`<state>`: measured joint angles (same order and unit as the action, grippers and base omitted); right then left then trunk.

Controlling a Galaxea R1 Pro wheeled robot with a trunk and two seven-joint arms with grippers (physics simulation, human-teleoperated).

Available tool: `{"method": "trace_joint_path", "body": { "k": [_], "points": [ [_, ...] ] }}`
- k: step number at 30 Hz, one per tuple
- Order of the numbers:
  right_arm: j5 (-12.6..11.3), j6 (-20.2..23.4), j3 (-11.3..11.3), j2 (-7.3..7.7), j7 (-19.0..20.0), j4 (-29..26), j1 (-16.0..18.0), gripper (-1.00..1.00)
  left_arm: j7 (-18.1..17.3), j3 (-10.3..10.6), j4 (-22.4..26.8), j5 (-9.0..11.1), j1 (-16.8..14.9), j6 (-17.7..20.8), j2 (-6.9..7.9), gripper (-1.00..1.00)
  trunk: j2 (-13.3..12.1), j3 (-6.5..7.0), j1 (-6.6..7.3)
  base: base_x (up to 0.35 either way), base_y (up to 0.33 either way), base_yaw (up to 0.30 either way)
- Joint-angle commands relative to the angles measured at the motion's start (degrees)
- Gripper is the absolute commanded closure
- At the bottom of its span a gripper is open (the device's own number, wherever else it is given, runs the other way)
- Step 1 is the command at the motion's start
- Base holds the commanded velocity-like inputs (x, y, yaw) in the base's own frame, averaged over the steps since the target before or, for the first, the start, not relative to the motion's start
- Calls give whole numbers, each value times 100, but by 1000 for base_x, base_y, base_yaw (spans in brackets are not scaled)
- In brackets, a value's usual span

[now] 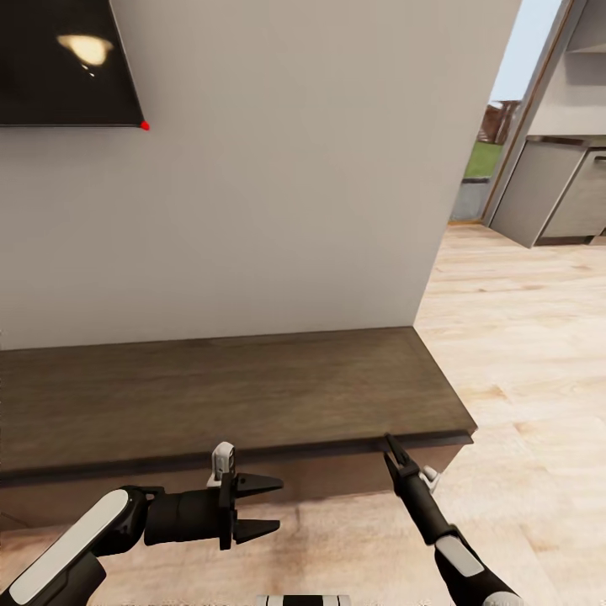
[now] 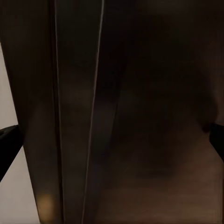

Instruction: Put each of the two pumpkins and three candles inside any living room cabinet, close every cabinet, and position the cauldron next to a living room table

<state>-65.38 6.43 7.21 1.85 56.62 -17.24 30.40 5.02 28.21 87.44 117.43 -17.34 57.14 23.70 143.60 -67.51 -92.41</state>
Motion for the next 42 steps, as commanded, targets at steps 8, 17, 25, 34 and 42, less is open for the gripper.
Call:
{"method": "trace_joint_path", "body": {
  "k": [8,17,25,34,42],
  "points": [
    [-54,51,-9,-1,-2,4,37,-100,52,7,1,60,-6,4,4,-100,2,-3,2,-20,0,0],
    [-54,53,-9,-1,-2,4,37,-100,52,9,1,60,-6,5,3,-100,2,-3,2,-1,0,0],
    [-54,60,-10,-1,-2,2,37,-100,52,9,1,60,-6,4,3,-100,2,-3,2,-50,9,0],
    [-54,60,-9,-1,-2,1,37,-100,52,9,1,60,-7,5,3,-100,2,-3,2,-4,1,0],
    [-54,72,-9,-1,-2,3,37,100,52,9,1,60,-6,3,3,-100,2,-3,2,0,0,0]
  ]
}}
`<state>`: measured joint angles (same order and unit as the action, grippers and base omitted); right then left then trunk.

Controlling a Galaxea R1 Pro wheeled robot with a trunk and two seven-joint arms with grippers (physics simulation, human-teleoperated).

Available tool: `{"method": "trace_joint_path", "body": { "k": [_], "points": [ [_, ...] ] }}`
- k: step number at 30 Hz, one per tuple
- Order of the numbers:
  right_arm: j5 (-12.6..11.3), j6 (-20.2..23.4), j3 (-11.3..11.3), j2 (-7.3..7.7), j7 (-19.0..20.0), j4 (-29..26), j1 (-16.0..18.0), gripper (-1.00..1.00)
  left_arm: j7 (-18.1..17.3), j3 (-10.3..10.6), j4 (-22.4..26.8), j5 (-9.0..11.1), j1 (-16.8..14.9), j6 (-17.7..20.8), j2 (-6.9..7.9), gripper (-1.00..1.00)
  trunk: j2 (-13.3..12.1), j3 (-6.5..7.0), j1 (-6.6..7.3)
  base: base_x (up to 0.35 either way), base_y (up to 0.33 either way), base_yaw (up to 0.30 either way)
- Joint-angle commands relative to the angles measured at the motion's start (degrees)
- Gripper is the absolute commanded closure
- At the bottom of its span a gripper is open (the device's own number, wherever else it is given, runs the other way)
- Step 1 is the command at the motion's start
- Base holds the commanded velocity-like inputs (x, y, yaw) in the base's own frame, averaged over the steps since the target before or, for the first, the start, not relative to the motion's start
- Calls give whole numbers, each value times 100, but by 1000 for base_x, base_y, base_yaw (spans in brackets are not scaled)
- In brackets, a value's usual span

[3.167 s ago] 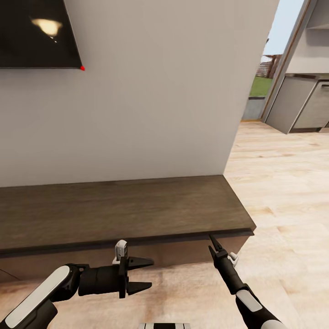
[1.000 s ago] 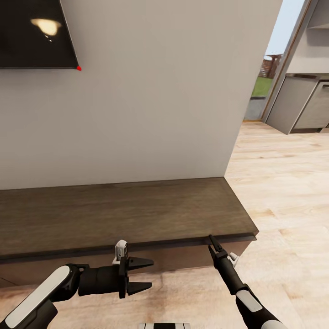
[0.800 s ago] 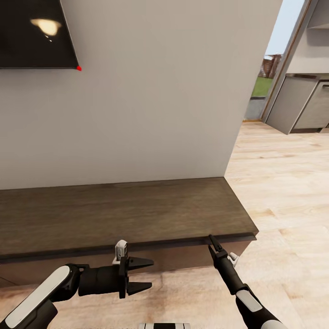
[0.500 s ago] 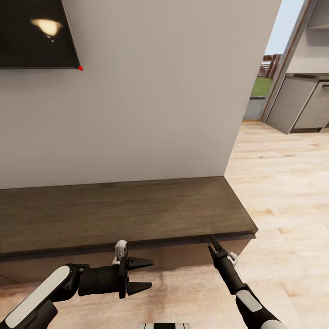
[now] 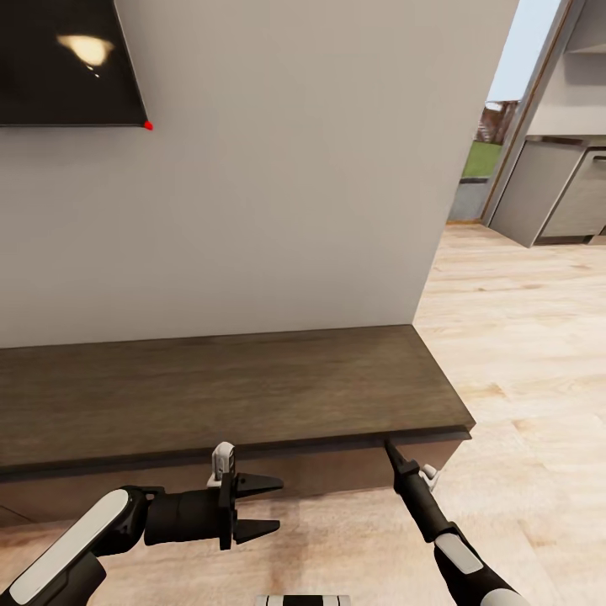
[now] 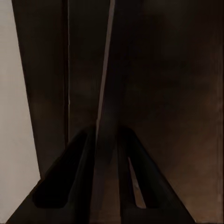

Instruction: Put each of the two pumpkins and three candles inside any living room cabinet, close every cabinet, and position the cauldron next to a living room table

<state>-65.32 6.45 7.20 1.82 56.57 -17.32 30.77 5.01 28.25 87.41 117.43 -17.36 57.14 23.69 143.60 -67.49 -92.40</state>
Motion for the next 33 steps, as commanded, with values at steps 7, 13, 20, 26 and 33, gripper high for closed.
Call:
{"method": "trace_joint_path", "body": {
  "k": [7,13,20,26,33],
  "points": [
    [-60,93,-8,2,-6,16,0,100,53,6,4,61,-4,6,4,-100,2,-5,1,0,0,0],
    [-60,93,-10,2,-6,15,0,100,53,6,4,61,-4,2,4,-100,2,-5,1,0,0,0],
    [-60,93,-9,2,-6,14,0,100,53,6,-3,61,-4,-1,4,-100,2,-5,1,0,0,0],
    [-60,93,-10,2,-6,15,0,100,53,6,-5,59,-4,1,4,-100,2,-5,1,0,0,0],
    [-60,93,-9,2,-6,14,0,100,53,6,-5,60,-4,0,4,-100,2,-5,1,0,0,0]
  ]
}}
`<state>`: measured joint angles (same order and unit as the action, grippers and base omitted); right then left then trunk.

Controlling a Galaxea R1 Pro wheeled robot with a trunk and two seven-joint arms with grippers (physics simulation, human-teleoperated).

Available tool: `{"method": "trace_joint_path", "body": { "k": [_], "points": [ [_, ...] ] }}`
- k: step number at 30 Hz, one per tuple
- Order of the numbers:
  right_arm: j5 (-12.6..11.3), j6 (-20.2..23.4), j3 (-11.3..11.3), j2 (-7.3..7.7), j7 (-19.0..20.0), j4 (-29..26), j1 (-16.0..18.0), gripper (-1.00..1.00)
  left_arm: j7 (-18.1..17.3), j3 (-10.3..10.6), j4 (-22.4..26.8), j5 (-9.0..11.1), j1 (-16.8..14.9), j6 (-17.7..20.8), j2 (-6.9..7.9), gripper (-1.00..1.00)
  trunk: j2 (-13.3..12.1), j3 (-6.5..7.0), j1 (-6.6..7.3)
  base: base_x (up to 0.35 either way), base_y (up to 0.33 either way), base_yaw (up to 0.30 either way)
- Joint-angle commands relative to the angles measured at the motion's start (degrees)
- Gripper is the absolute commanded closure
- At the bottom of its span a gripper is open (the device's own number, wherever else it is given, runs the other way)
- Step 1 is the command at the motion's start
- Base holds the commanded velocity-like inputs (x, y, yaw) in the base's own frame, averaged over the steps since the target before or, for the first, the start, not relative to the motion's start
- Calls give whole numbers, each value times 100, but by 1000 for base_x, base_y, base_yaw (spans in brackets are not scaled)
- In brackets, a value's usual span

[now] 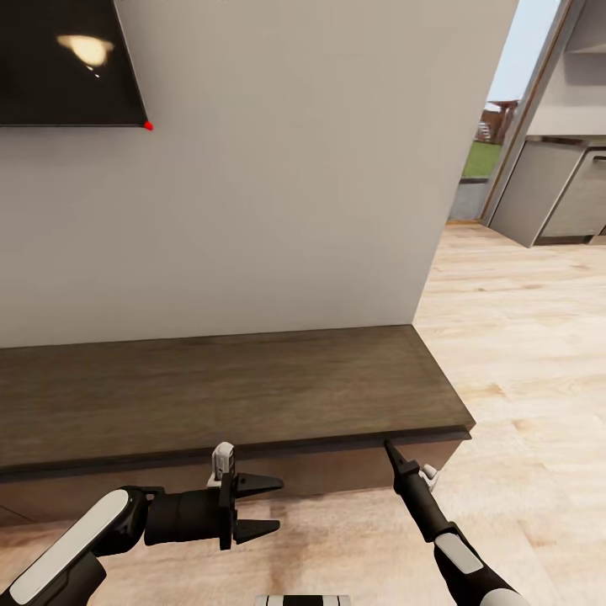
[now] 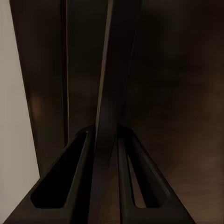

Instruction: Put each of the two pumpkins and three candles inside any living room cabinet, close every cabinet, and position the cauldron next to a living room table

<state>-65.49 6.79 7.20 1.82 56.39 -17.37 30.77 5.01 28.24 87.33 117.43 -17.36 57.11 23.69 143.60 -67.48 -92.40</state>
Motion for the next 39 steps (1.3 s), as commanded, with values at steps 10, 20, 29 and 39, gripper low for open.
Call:
{"method": "trace_joint_path", "body": {
  "k": [10,20,29,39],
  "points": [
    [-43,59,-11,2,13,15,0,100,53,6,4,61,-5,3,4,-100,1,-5,0,-132,0,0],
    [-43,59,-9,2,13,15,0,100,53,4,4,60,-5,5,4,-100,1,-5,0,-154,0,0],
    [-43,59,-9,2,21,15,0,100,53,6,4,61,-5,3,4,-100,1,-5,0,-114,0,0],
    [-43,59,-13,2,21,14,0,100,53,6,4,59,-5,4,4,-100,1,-5,0,-263,0,0]
  ]
}}
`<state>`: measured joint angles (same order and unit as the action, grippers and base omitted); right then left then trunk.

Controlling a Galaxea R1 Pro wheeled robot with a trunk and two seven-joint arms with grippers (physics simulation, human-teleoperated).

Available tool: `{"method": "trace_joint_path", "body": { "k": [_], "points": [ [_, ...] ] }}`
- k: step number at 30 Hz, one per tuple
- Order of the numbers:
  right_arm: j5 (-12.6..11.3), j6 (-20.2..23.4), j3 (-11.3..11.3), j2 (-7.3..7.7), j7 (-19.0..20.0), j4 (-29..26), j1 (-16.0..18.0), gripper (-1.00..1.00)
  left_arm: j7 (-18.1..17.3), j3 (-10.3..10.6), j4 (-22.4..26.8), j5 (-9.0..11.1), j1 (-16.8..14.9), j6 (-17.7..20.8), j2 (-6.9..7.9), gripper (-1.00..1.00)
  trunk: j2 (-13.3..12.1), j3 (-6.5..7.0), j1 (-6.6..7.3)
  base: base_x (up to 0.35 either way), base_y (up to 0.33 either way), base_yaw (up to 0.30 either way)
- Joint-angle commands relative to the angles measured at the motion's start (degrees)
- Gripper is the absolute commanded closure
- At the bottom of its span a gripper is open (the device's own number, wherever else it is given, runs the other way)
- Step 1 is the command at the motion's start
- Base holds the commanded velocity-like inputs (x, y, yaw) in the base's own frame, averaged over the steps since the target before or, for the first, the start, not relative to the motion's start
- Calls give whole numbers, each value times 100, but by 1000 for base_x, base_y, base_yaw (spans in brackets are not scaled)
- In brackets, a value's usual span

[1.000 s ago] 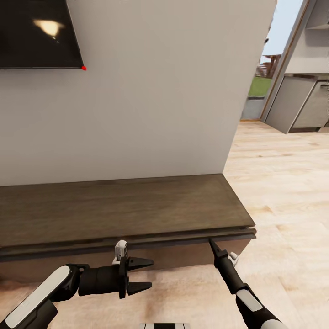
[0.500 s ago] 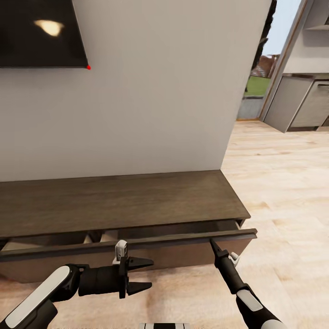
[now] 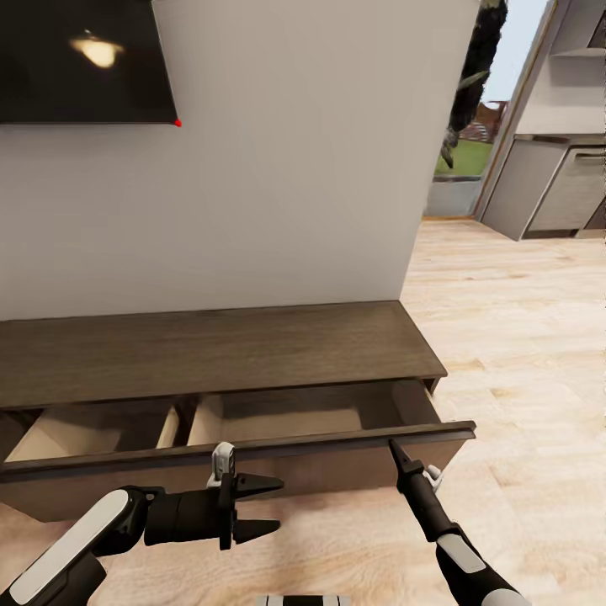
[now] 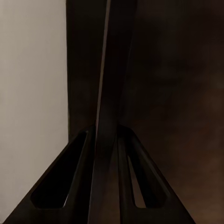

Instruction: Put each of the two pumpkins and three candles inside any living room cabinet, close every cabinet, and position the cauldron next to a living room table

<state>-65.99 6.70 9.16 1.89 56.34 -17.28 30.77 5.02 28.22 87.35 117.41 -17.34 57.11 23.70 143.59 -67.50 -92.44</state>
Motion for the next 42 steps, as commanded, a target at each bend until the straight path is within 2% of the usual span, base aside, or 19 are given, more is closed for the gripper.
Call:
{"method": "trace_joint_path", "body": {
  "k": [1,20,42],
  "points": [
    [7,68,-206,-4,26,5,-1,100,52,8,1,60,-6,3,3,-100,2,-4,4,-268,0,0],
    [7,68,-208,-4,26,5,-1,100,52,5,1,63,-6,5,3,-100,2,-4,4,-235,0,0],
    [7,76,-205,-4,26,5,-1,100,52,4,1,62,-6,5,3,-100,2,-4,4,-22,0,0]
  ]
}}
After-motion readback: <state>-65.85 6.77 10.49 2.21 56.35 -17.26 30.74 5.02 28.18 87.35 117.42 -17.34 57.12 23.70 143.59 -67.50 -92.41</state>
